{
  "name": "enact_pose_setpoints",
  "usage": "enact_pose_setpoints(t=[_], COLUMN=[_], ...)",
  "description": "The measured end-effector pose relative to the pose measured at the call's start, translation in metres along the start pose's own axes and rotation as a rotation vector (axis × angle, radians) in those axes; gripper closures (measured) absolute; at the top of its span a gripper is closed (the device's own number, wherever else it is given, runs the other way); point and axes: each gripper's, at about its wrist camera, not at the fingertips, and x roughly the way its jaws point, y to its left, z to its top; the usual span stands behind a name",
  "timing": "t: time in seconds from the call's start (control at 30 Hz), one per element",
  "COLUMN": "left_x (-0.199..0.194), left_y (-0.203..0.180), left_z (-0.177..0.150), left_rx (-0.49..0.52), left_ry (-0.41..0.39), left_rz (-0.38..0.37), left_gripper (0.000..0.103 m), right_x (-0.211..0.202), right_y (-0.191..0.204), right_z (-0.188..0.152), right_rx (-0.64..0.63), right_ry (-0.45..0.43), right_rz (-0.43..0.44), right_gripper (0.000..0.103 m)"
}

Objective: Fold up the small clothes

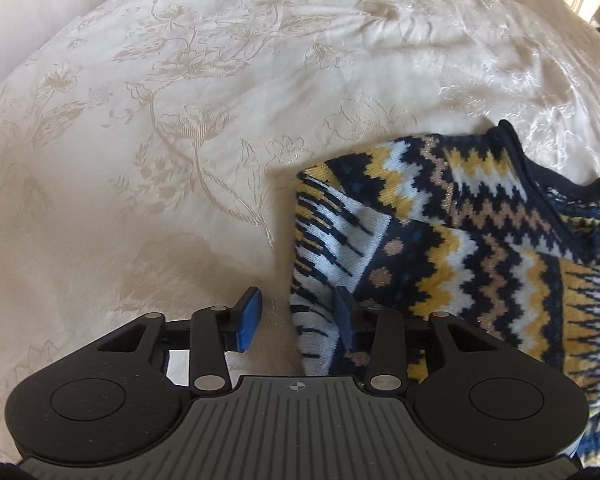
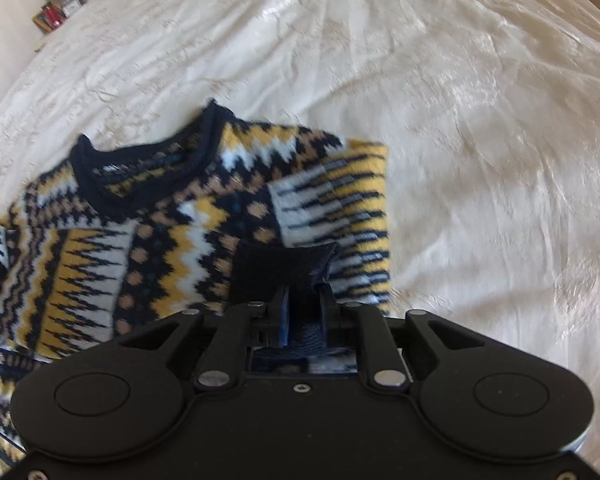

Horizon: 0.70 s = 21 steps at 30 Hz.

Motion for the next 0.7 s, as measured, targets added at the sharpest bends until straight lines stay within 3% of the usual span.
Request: enact_pose_setpoints(t=[0.23,0.33,0.47,0.6,0.7], left_x=[-0.009,-0.030,-0.057,-0.061,-0.051], left_y=[0.000,-0.004,-0.015,-0.029,-0.031], left_z=[0.001,-0.003,-0.015,-0.031,-0.041], left_rx=[0.004,-0.001,0.029,0.065,0.078], left_ry=[-0.007,-0.043,-0.085,-0.058,-0.015], left_rz=[0.014,0.022,-0.019,-0.067,-0.046], left_gripper=[0.058,0.059,0.059,0.058,0.058], right_x=[0.005,-0.003,-0.024,-0.029,-0.018], right_y=[-0.007,-0.008,0.000,0.022,0.039], right_z=[-0.006,-0.006,-0.006,-0.007,-0.010], right_rx=[0.004,0.014,0.003,-0.057,-0.098], right_ry=[0.010,0.004,-0.074,-0.101,-0.065], right_rz=[-0.021,-0.044,-0.048,-0.005,0.011], right_gripper=[0.078,0.068,0.039,0.032,0.029])
